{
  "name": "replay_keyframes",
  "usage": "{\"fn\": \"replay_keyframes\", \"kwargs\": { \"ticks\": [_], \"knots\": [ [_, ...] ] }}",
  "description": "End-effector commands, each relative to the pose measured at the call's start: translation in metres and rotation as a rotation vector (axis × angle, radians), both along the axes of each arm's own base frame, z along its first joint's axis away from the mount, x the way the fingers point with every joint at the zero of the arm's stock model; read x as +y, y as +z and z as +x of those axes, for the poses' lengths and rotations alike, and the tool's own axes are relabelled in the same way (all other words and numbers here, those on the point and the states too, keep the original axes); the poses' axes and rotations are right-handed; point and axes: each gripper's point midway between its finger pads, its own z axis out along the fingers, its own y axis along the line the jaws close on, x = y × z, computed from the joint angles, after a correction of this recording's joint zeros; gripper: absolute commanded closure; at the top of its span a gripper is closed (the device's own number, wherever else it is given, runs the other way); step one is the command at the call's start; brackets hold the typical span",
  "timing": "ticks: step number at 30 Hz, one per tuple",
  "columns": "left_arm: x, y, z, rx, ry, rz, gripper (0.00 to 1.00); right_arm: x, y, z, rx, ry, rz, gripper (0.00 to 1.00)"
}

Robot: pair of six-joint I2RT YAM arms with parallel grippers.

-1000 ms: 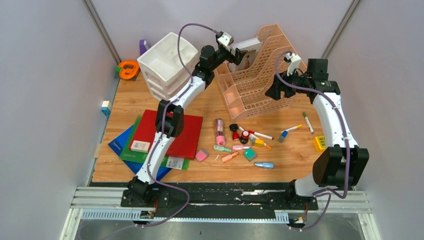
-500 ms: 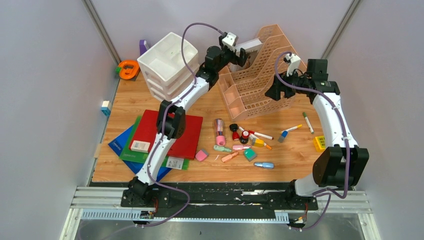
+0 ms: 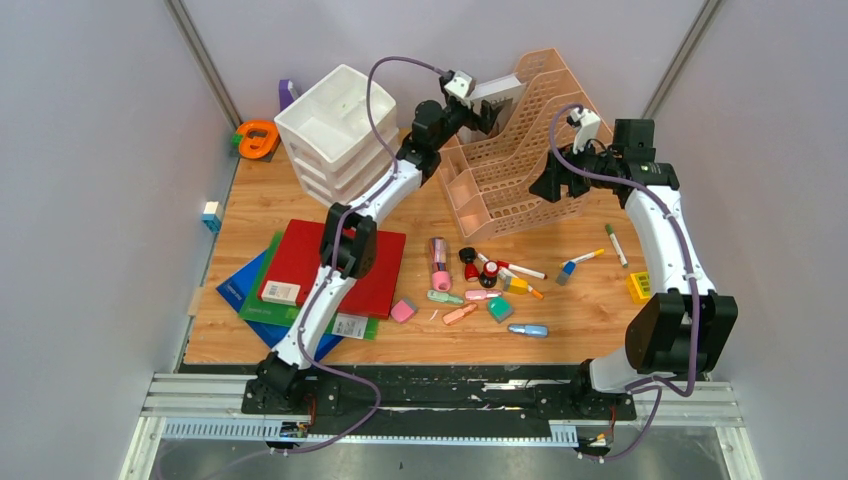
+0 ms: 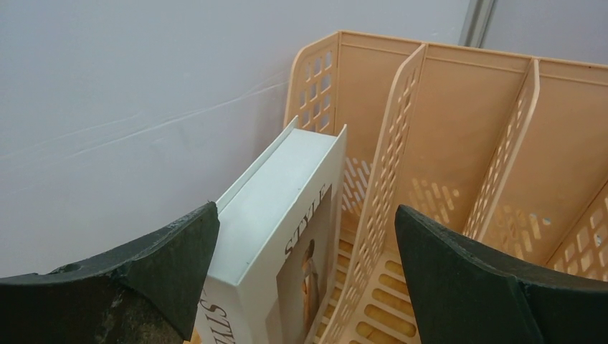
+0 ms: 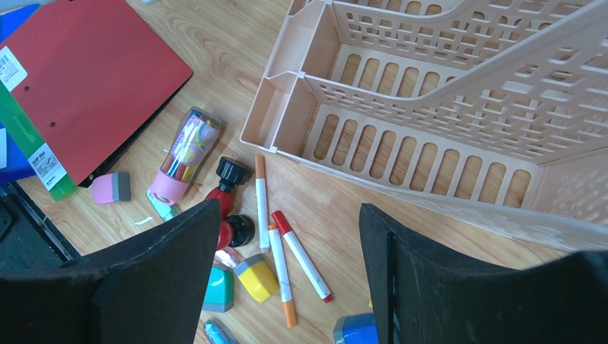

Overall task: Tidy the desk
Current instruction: Place the book in the storage box.

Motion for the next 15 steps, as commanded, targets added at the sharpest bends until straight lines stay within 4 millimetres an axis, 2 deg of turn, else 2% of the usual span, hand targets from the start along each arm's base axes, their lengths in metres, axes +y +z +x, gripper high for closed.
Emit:
{"fn": "replay_keyframes", "kwargs": {
  "ticks": [1, 2, 3, 4, 5, 6, 7, 8, 9, 10, 13, 15],
  "knots": [
    [0.021, 0.108, -0.026, -0.195, 0.034, -0.036, 0.0, 0.008, 0.023, 0.005, -0.056, 0.027, 0.027, 0.28],
    [0.026, 0.125, -0.032, -0.206, 0.042, -0.03, 0.0, 0.009, 0.024, 0.005, -0.06, 0.026, 0.024, 0.28],
    [0.029, 0.13, -0.033, -0.218, 0.058, -0.01, 0.0, 0.01, 0.025, 0.005, -0.062, 0.026, 0.02, 0.29],
    [0.034, 0.144, -0.038, -0.225, 0.065, 0.002, 0.0, 0.013, 0.026, 0.005, -0.067, 0.031, 0.016, 0.29],
    [0.037, 0.145, -0.039, -0.233, 0.077, 0.029, 0.0, 0.015, 0.025, 0.005, -0.066, 0.034, 0.009, 0.28],
    [0.042, 0.162, -0.046, -0.241, 0.084, 0.039, 0.0, 0.016, 0.023, 0.005, -0.066, 0.032, -0.001, 0.28],
    [0.045, 0.158, -0.047, -0.237, 0.096, 0.073, 0.0, 0.024, 0.022, 0.004, -0.068, 0.049, -0.013, 0.28],
    [0.052, 0.169, -0.053, -0.242, 0.113, 0.102, 0.0, 0.031, 0.019, 0.004, -0.067, 0.06, -0.024, 0.28],
    [0.054, 0.164, -0.053, -0.223, 0.12, 0.127, 0.0, 0.037, 0.016, 0.005, -0.065, 0.068, -0.039, 0.28],
    [0.062, 0.171, -0.059, -0.21, 0.138, 0.166, 0.0, 0.042, 0.012, 0.006, -0.062, 0.073, -0.056, 0.28],
    [0.075, 0.157, -0.07, -0.143, 0.155, 0.303, 0.0, 0.058, -0.005, 0.012, -0.058, 0.076, -0.136, 0.29],
    [0.093, 0.145, -0.082, -0.065, 0.181, 0.397, 0.0, 0.072, -0.017, 0.015, -0.053, 0.089, -0.184, 0.29]
  ]
}}
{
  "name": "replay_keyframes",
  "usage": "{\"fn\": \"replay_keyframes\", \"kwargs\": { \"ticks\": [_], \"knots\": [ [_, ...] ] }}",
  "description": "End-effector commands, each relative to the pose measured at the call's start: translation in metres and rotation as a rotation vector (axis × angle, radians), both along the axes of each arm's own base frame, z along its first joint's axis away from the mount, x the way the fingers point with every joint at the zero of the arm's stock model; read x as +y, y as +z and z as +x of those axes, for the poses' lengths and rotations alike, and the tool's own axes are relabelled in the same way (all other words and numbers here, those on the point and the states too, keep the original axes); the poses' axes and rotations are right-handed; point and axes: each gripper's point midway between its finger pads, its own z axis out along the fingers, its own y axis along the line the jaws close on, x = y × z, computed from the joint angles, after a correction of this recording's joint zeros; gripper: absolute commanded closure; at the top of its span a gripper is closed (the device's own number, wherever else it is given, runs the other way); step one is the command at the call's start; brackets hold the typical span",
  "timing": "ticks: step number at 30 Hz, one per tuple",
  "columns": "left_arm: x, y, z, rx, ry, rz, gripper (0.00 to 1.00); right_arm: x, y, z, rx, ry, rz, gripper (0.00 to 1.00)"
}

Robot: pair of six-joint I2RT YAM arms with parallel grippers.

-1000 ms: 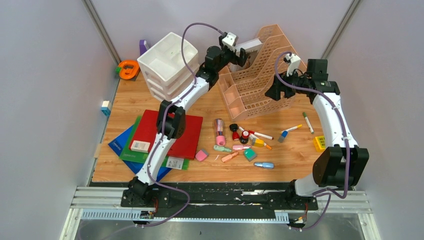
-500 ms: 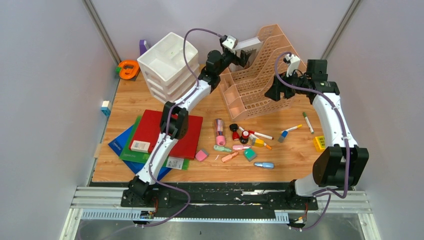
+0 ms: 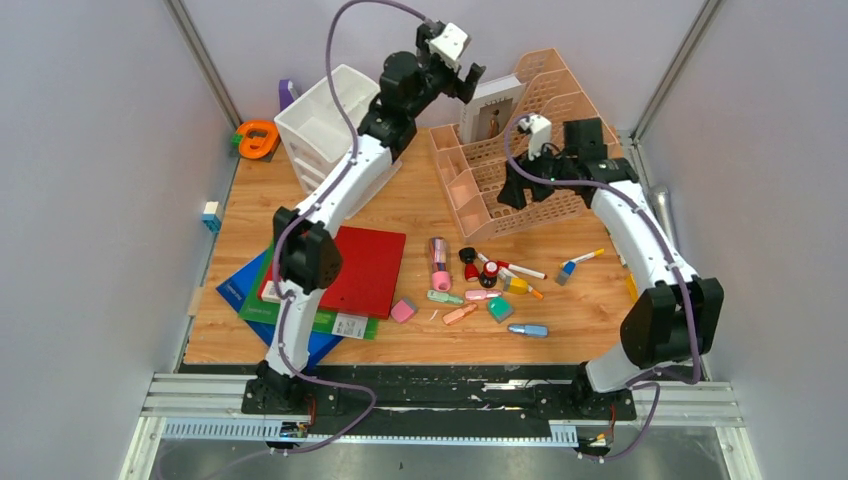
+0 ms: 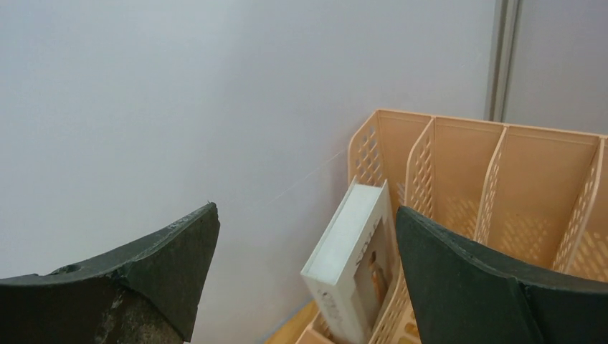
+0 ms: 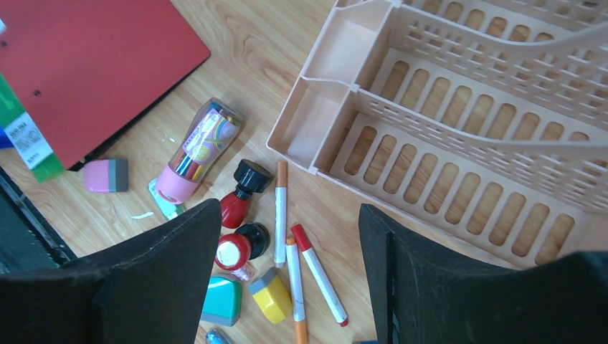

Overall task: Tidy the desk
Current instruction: Place the book in the storage box, then move the storage box to the corner of the board.

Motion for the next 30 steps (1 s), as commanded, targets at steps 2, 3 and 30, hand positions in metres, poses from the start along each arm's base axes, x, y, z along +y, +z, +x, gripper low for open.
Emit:
{"fn": "replay_keyframes", "kwargs": {
  "ticks": [2, 3, 30],
  "knots": [
    [0.062, 0.002, -0.048, 0.133, 0.131, 0.261, 0.0, 0.026, -0.018, 0.022, -0.048, -0.004, -0.137, 0.31],
    [0.072, -0.018, -0.051, 0.179, 0.163, 0.308, 0.0, 0.03, -0.025, 0.024, -0.037, -0.005, -0.156, 0.32],
    [0.244, -0.147, -0.226, 0.594, 0.249, 0.671, 0.0, -0.007, -0.128, 0.052, 0.092, 0.105, -0.523, 0.95]
  ]
}}
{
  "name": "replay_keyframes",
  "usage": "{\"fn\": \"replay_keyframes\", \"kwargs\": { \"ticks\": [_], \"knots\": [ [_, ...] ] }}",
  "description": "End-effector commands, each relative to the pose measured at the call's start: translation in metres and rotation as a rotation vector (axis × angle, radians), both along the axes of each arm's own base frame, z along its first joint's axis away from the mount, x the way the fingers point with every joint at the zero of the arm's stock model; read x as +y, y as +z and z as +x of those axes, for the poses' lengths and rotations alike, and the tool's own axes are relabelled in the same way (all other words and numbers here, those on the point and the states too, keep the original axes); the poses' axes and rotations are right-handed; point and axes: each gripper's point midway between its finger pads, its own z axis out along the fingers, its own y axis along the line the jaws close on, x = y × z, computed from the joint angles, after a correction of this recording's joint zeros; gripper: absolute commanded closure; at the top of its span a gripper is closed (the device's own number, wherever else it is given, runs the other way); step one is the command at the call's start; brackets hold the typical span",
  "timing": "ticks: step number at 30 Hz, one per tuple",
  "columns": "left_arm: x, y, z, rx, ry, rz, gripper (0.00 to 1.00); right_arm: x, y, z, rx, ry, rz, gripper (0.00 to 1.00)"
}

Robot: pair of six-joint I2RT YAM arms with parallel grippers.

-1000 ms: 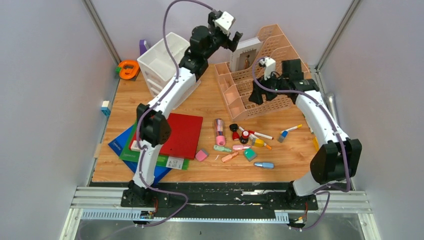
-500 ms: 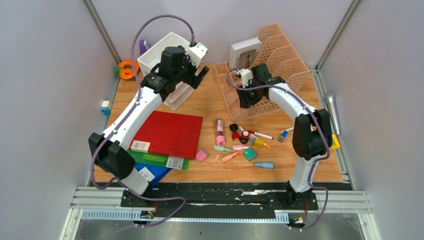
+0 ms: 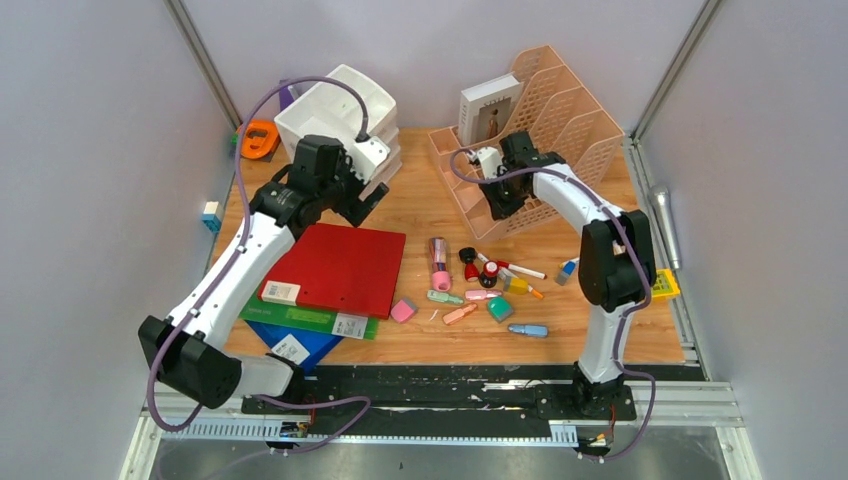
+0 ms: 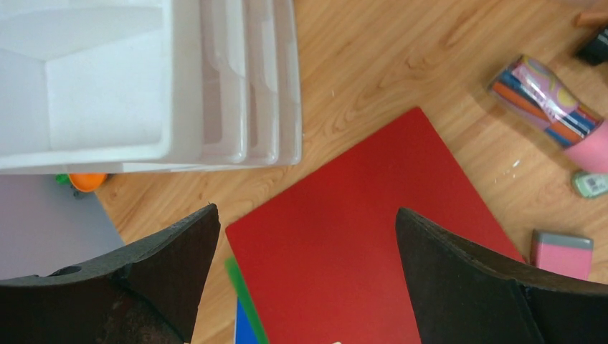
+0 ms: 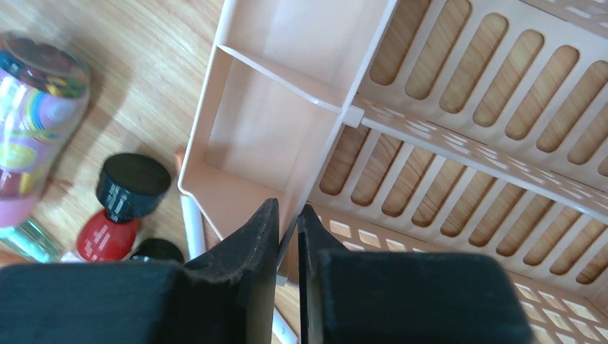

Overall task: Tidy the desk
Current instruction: Move the storage box to the corner of the board.

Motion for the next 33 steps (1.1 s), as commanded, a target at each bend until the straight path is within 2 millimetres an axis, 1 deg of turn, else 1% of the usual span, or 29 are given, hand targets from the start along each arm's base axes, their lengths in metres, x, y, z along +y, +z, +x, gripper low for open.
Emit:
{"fn": "replay_keyframes", "kwargs": {
  "ticks": [1, 4, 5, 9, 10, 11, 14, 16, 22, 25, 28, 29, 30, 33],
  "knots": [
    [0.012, -0.013, -0.012, 0.012, -0.029, 0.075, 0.0, -0.029, 0.023, 0.008, -0.095, 0.132, -0.104, 0.95],
    [0.018, -0.021, -0.018, 0.025, -0.027, 0.101, 0.0, -0.039, 0.028, -0.002, -0.106, 0.195, -0.125, 0.97],
    [0.02, -0.027, -0.02, 0.037, -0.025, 0.111, 0.0, -0.042, 0.029, -0.005, -0.108, 0.21, -0.132, 0.97],
    [0.028, -0.039, -0.029, 0.059, -0.014, 0.138, 0.0, -0.046, 0.03, -0.016, -0.113, 0.269, -0.149, 1.0],
    [0.03, -0.039, -0.03, 0.056, -0.01, 0.146, 0.0, -0.046, 0.03, -0.018, -0.113, 0.277, -0.149, 1.0],
    [0.032, -0.045, -0.033, 0.067, -0.008, 0.154, 0.0, -0.045, 0.03, -0.019, -0.113, 0.289, -0.141, 1.0],
    [0.039, -0.051, -0.039, 0.075, 0.005, 0.178, 0.0, -0.038, 0.032, -0.022, -0.113, 0.305, -0.108, 1.0],
    [0.045, -0.061, -0.045, 0.092, 0.011, 0.198, 0.0, -0.032, 0.034, -0.023, -0.112, 0.313, -0.086, 1.0],
    [0.06, -0.071, -0.058, 0.104, 0.037, 0.251, 0.0, -0.012, 0.031, -0.035, -0.104, 0.367, -0.067, 1.0],
    [0.066, -0.077, -0.065, 0.121, 0.038, 0.279, 0.0, -0.006, 0.03, -0.038, -0.106, 0.384, -0.072, 1.0],
    [0.074, -0.088, -0.072, 0.15, 0.031, 0.333, 0.0, -0.004, 0.032, -0.038, -0.114, 0.388, -0.078, 0.99],
    [0.077, -0.092, -0.074, 0.163, 0.027, 0.352, 0.0, -0.005, 0.034, -0.037, -0.119, 0.379, -0.083, 0.95],
    [0.079, -0.097, -0.077, 0.179, 0.02, 0.366, 0.0, -0.005, 0.036, -0.035, -0.126, 0.365, -0.086, 0.87],
    [0.083, -0.112, -0.087, 0.23, -0.029, 0.408, 0.0, -0.006, 0.052, -0.026, -0.17, 0.322, -0.085, 0.56]
  ]
}}
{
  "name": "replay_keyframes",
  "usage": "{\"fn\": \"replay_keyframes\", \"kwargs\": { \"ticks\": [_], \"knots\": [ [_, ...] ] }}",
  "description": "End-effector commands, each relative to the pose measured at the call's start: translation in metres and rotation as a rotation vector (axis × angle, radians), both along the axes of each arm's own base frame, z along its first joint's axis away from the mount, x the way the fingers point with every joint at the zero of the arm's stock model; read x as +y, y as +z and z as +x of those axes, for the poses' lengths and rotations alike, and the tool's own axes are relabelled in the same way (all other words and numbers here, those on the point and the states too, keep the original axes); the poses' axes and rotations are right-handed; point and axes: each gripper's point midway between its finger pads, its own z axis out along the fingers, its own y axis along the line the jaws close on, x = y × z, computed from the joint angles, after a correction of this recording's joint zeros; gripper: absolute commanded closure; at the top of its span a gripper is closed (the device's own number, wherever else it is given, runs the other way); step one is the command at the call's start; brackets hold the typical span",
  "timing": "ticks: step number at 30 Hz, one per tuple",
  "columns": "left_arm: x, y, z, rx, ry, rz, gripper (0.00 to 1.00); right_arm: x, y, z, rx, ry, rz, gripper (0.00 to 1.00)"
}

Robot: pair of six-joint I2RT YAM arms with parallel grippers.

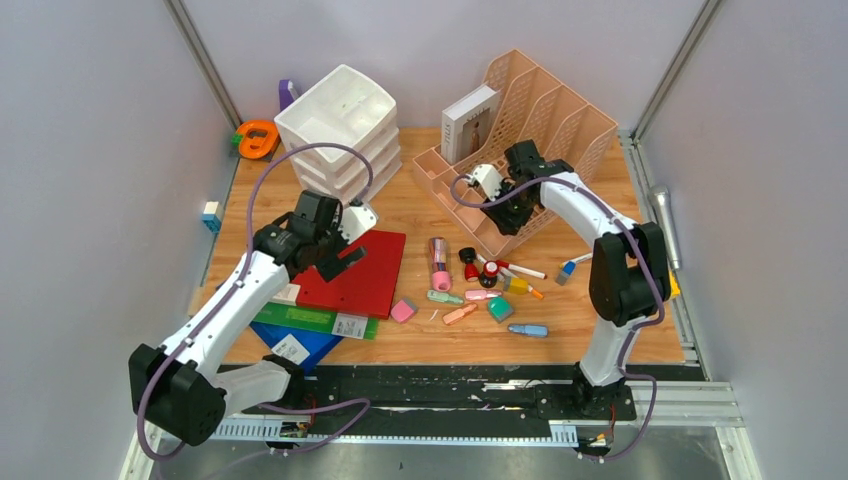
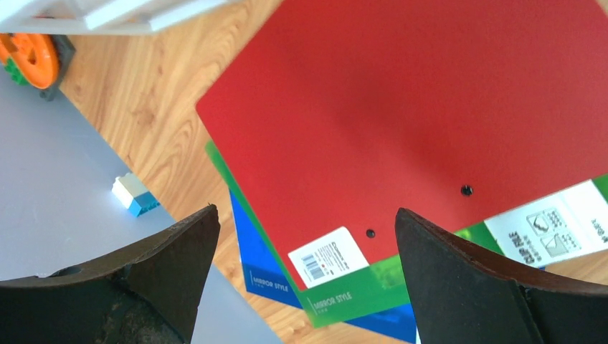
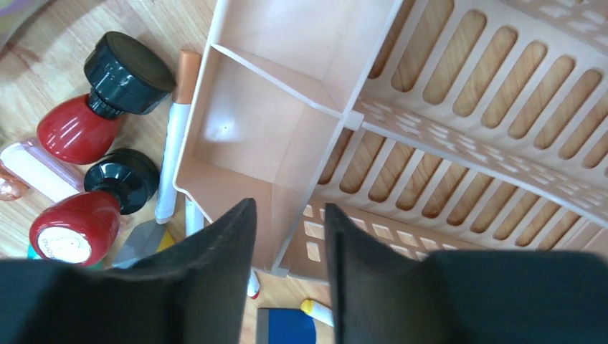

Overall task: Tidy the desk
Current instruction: Move the storage box to the corner of the board, then pick up the folder from the center of the board.

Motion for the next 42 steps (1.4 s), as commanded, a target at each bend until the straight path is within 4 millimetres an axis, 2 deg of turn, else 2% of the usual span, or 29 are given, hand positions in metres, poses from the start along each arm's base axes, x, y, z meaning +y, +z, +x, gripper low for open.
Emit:
{"fn": "replay_keyframes", "kwargs": {
  "ticks": [1, 4, 6, 10, 11, 12, 13, 14, 16, 21, 24, 27, 32, 42],
  "knots": [
    [0.013, -0.014, -0.016, 0.062, -0.052, 0.077, 0.0, 0.017, 0.055, 0.016, -0.159, 0.025, 0.079, 0.45],
    [0.018, -0.023, -0.023, 0.085, -0.078, 0.091, 0.0, 0.023, 0.082, 0.024, -0.213, -0.006, 0.129, 0.25],
    [0.022, -0.021, -0.026, 0.084, -0.062, 0.068, 0.0, 0.031, 0.103, 0.025, -0.243, -0.011, 0.182, 0.2],
    [0.039, -0.016, -0.025, 0.115, 0.066, -0.039, 0.0, 0.061, 0.132, 0.013, -0.245, 0.006, 0.31, 0.18],
    [0.05, -0.018, -0.026, 0.134, 0.129, -0.065, 0.0, 0.071, 0.137, 0.007, -0.236, 0.015, 0.343, 0.18],
    [0.052, -0.017, -0.025, 0.14, 0.149, -0.101, 0.0, 0.082, 0.14, 0.001, -0.219, 0.025, 0.379, 0.18],
    [0.065, -0.02, -0.025, 0.159, 0.218, -0.129, 0.0, 0.093, 0.143, -0.006, -0.201, 0.04, 0.414, 0.18],
    [0.066, -0.023, -0.026, 0.187, 0.231, -0.165, 0.0, 0.105, 0.144, -0.014, -0.179, 0.056, 0.45, 0.18],
    [0.082, -0.028, -0.026, 0.219, 0.318, -0.226, 0.0, 0.128, 0.142, -0.029, -0.118, 0.08, 0.519, 0.18],
    [0.116, -0.035, -0.021, 0.28, 0.508, -0.369, 0.0, 0.18, 0.123, -0.066, 0.077, 0.148, 0.632, 0.19],
    [0.131, -0.047, -0.017, 0.328, 0.585, -0.423, 0.0, 0.203, 0.1, -0.079, 0.168, 0.171, 0.636, 0.2],
    [0.136, -0.059, -0.008, 0.364, 0.607, -0.466, 0.0, 0.222, 0.075, -0.09, 0.274, 0.175, 0.638, 0.22],
    [0.143, -0.076, 0.004, 0.406, 0.641, -0.522, 0.0, 0.24, 0.043, -0.1, 0.449, 0.134, 0.65, 0.23],
    [0.143, -0.1, 0.014, 0.461, 0.641, -0.577, 0.0, 0.259, 0.005, -0.121, 0.597, 0.13, 0.617, 0.22]
  ]
}}
